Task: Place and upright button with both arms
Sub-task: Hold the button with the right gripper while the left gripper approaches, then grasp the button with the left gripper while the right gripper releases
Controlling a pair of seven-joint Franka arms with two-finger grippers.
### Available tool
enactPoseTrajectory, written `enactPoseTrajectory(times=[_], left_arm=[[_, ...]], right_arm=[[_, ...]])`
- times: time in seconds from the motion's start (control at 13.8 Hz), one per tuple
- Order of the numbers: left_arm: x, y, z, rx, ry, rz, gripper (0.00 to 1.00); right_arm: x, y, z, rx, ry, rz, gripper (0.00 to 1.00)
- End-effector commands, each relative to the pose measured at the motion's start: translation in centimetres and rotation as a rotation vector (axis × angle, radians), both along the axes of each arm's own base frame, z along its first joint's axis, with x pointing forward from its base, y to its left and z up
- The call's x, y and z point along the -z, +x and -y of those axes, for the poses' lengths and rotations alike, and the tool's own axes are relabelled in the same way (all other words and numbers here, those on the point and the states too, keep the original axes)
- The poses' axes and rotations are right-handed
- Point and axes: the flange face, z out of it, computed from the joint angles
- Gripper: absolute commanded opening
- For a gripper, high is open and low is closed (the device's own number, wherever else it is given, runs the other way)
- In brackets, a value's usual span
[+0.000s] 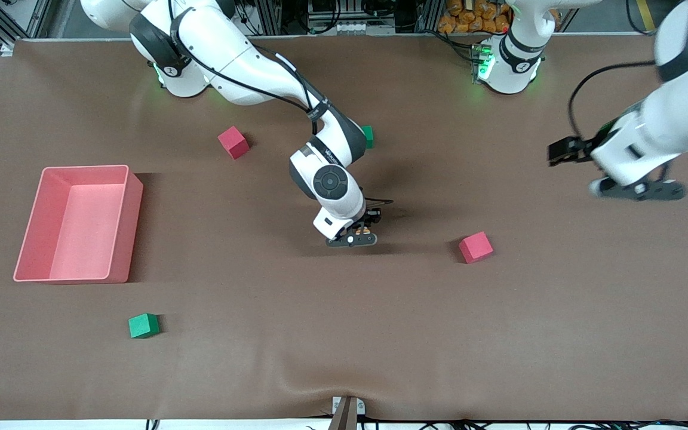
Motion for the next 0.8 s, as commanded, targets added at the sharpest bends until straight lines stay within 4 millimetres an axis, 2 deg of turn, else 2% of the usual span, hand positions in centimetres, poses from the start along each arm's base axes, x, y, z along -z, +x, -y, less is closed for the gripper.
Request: enactPoseTrajectory(times=[0.0,0.15,0.29,0.36,0.44,0.58,0.65,0.73], left_arm=[[3.9,1.0,4.4,0.046,-0.013,-0.052,1.0],[7.1,1.5,7.6,0.091,-0.016,-0.072,1.0],[11.7,1.7,11.2,0.142,-0.023,-0.103,1.0],[13.5,1.8,13.3,0.168,-0.034,-0.096,1.0],[14.9,2.1,14.6,0.174,-0.052,-0.093,1.0],[18.0,2.3,17.8,0.161,-0.111,-0.122,1.0],[19.4,2.4,19.1,0.136,-0.123,-0.127,1.0],[20.8,2.1,21.2,0.132,-0.123,-0.113,1.0]], right_arm=[[-2.5,1.5,0.4,0.027,0.005,0.036,1.0],[-5.5,3.9,2.3,0.067,0.026,0.064,1.0],[-6.8,6.6,5.4,0.08,-0.017,0.125,1.0],[-8.1,7.7,6.6,0.088,-0.034,0.161,1.0],[-10.2,8.6,7.7,0.106,-0.037,0.187,1.0],[-13.2,10.8,11.7,0.159,-0.068,0.187,1.0],[-15.3,12.3,14.9,0.205,-0.07,0.174,1.0],[-18.4,13.7,18.3,0.253,-0.053,0.173,1.0]])
